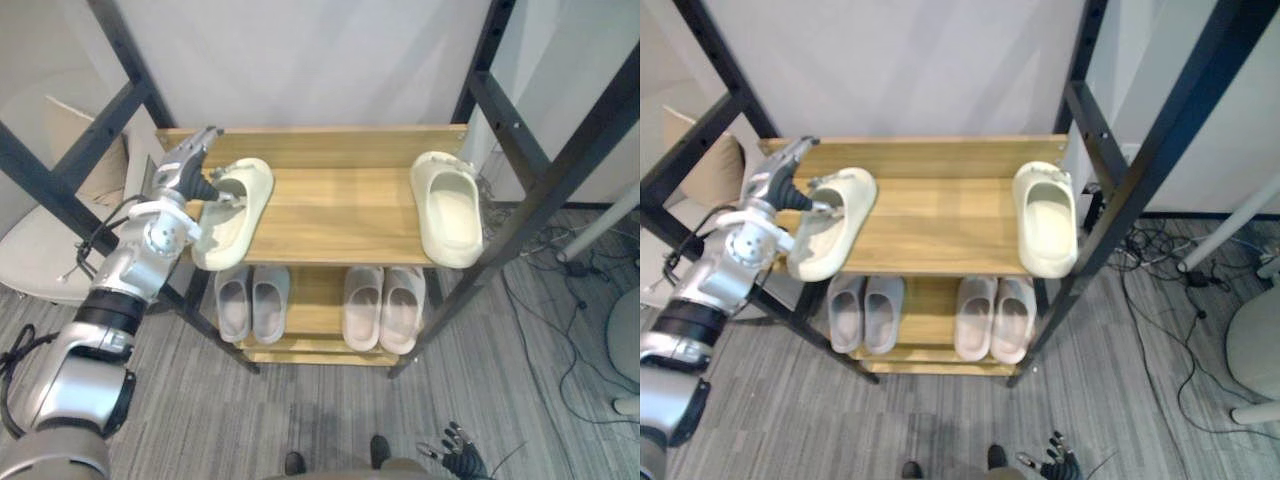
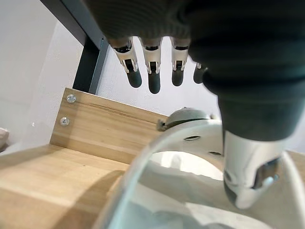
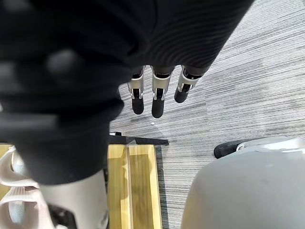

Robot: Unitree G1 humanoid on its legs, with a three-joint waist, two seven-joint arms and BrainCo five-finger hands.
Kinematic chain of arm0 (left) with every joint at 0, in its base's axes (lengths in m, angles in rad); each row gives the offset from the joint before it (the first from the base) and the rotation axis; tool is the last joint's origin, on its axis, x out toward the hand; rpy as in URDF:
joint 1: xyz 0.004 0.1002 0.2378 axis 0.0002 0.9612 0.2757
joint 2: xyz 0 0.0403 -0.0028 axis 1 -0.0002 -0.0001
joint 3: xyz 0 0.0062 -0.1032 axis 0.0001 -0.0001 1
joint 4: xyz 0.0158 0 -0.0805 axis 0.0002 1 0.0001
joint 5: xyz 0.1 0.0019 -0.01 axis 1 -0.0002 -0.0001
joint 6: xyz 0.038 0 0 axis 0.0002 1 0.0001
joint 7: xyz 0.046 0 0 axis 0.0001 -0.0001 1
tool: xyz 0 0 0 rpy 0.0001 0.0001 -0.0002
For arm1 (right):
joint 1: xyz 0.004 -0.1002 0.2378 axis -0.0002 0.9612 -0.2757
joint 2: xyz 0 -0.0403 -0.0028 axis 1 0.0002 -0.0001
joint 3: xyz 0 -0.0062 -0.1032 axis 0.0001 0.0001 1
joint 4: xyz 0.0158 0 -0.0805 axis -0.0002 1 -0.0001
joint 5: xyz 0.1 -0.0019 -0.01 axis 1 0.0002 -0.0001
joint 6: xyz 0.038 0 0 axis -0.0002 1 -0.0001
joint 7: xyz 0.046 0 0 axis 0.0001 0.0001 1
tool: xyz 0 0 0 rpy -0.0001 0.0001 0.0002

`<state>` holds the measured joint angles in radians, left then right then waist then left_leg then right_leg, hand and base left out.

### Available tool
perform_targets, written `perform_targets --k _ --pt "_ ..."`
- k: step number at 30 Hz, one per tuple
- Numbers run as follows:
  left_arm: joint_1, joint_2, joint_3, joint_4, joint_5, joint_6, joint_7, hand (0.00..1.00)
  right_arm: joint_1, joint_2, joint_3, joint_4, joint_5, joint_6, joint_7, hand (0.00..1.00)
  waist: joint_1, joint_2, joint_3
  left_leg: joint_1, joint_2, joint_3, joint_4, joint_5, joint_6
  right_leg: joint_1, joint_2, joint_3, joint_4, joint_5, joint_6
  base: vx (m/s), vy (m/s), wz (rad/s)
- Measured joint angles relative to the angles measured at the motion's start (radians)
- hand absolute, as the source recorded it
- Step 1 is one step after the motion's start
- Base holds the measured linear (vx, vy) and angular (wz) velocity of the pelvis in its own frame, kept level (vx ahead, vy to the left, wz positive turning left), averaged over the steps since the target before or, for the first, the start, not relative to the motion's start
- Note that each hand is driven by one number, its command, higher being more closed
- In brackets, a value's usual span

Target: Organize the slippers on the shoe rack

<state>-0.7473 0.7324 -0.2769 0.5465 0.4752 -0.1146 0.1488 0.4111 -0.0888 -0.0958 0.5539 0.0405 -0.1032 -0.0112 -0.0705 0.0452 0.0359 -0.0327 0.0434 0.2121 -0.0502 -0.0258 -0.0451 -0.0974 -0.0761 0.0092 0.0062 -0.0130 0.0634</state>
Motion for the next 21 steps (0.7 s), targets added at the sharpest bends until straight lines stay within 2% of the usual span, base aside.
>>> perform_targets --k 6,7,17,21 --pt "-0.034 0.0 -0.02 0.028 0.034 0.013 -0.002 0.0 0.001 0.001 0.021 -0.04 0.0 -0.003 0.001 0.0 -0.003 -0.002 0.008 -0.003 0.0 0.02 0.0 0.0 0.0 -0.007 0.001 0.017 -0.012 0.012 -0.001 0.0 0.0 -0.1" --pt "-0.035 0.0 -0.022 0.028 0.034 0.013 -0.004 1.0 0.001 0.002 0.021 -0.04 0.0 -0.003 0.001 0.0 -0.005 -0.003 0.009 -0.003 0.0 0.023 0.0 -0.001 0.0 -0.008 0.001 0.019 -0.013 0.012 -0.001 0.0 -0.003 -0.06" --pt "-0.067 0.0 -0.028 0.028 0.034 0.017 -0.004 1.0 0.0 0.003 0.021 -0.044 0.0 -0.003 0.0 0.0 -0.013 -0.004 0.021 -0.003 -0.001 0.045 -0.001 -0.002 0.003 -0.008 0.003 0.048 -0.043 0.038 0.0 -0.02 -0.005 -0.08" --pt "-0.073 0.0 -0.028 0.027 0.034 0.018 0.0 1.0 -0.001 0.004 0.021 -0.044 -0.001 -0.002 0.0 0.0 -0.032 -0.004 0.023 0.0 -0.001 0.051 -0.001 -0.003 0.003 -0.007 0.004 0.056 -0.046 0.043 0.0 0.0 -0.004 -0.04"
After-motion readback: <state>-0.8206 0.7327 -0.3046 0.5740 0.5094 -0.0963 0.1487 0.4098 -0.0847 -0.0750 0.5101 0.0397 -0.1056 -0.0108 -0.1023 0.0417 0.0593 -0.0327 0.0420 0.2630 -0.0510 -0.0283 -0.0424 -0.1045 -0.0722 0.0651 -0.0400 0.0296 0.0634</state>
